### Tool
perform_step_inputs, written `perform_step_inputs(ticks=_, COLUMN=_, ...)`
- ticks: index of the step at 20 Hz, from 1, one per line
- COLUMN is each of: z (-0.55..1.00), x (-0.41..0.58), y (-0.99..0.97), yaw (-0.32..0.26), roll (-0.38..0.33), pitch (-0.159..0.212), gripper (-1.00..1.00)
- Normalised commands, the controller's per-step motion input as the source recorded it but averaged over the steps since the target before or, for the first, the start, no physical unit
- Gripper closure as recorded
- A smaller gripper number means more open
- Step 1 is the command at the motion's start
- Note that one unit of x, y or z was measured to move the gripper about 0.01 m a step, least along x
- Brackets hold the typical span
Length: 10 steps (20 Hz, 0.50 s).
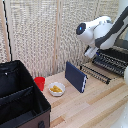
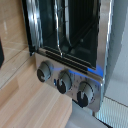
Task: Gently stretch your hand towards the oven tray's handle, obtaining a firm grip, and draw it cautiously out of the oven. Transition your grip to the hot dog bowl, gingerly seizing the edge, and elevate it from the surface. Hover the bowl over the tray, delicately lower it, and temper your grip, establishing the bowl's equilibrium.
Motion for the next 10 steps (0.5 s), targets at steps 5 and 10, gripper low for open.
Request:
perform_step_inputs(ticks=5, z=-0.25, x=0.171, y=-0.33, yaw=0.081, roll=-0.250, pitch=0.066, gripper=-1.00)
perform_step_inputs(ticks=10, z=-0.30, x=0.269, y=-0.34, yaw=0.107, roll=-0.203, pitch=0.077, gripper=-1.00)
